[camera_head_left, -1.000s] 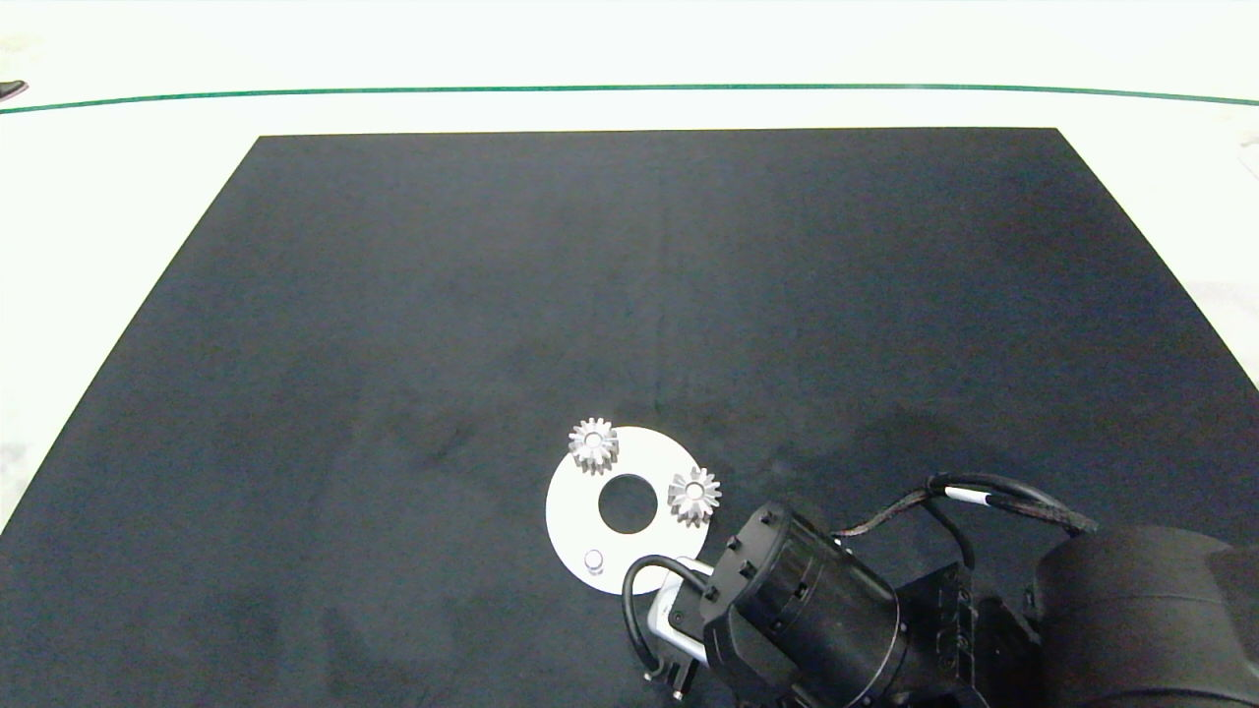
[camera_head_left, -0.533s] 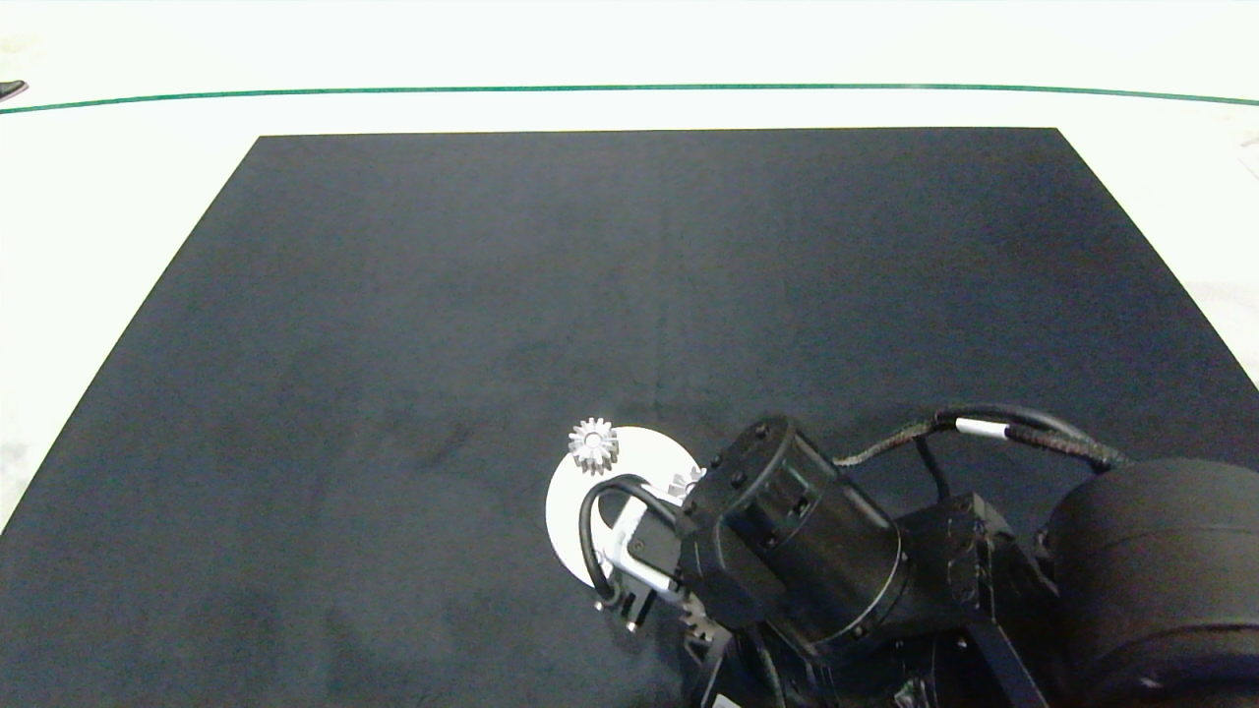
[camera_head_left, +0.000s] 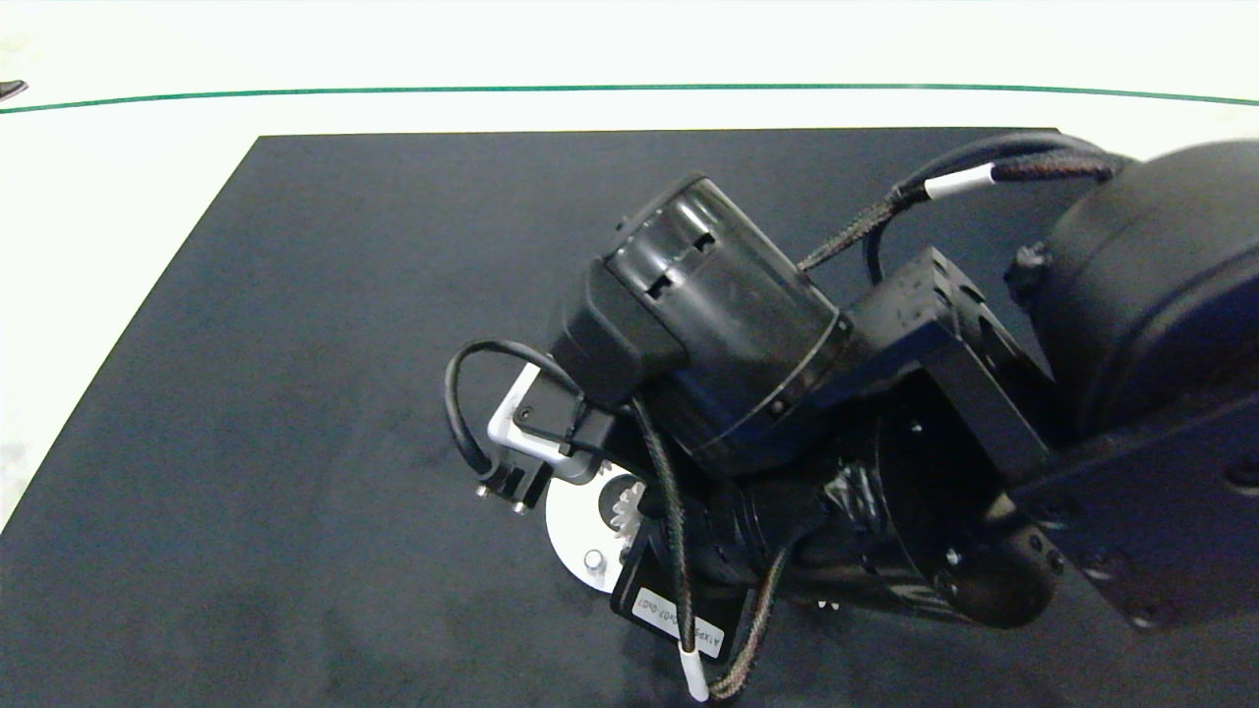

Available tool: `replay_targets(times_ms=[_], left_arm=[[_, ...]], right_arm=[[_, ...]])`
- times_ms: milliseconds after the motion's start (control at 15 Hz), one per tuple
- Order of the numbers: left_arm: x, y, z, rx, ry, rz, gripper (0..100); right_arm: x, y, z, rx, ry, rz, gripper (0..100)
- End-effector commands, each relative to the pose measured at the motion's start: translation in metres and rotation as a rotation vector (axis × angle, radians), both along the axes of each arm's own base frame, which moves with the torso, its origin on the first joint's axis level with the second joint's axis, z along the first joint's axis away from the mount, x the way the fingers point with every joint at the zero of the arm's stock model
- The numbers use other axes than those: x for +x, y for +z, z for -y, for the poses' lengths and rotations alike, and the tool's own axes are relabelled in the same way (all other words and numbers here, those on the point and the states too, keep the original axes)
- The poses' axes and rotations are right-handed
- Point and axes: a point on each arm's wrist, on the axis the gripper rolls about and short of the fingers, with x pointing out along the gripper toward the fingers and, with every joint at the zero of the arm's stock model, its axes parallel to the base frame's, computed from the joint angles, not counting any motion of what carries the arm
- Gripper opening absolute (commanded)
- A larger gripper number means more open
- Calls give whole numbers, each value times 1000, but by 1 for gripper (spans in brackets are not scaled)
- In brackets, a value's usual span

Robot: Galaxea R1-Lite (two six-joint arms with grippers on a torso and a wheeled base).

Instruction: Remove an incorrectly installed larger gear and replace it with the correct smaller gear

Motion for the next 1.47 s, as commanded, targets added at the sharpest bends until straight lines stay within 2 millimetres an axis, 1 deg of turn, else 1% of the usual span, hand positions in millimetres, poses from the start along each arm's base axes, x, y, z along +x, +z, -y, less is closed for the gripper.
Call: replay_targets(times_ms=[67, 333, 400, 533, 733, 1467], left_arm=[[0, 0, 0, 0, 1, -4, 100], [0, 1, 0, 1, 1, -1, 100], [0, 1, 0, 1, 1, -1, 100], [-1, 1, 0, 1, 1, 1, 100], [-2, 1, 0, 2, 1, 7, 100], [-4, 1, 1, 3, 1, 10, 100]], right_arm=[[7, -37, -28, -196, 32, -90, 31], [10, -53, -36, -239, 35, -111, 31], [10, -55, -36, -242, 32, -114, 31], [10, -54, -35, -234, 24, -115, 31], [6, -54, -37, -190, -36, -135, 31], [12, -50, -49, -73, -38, -88, 31]])
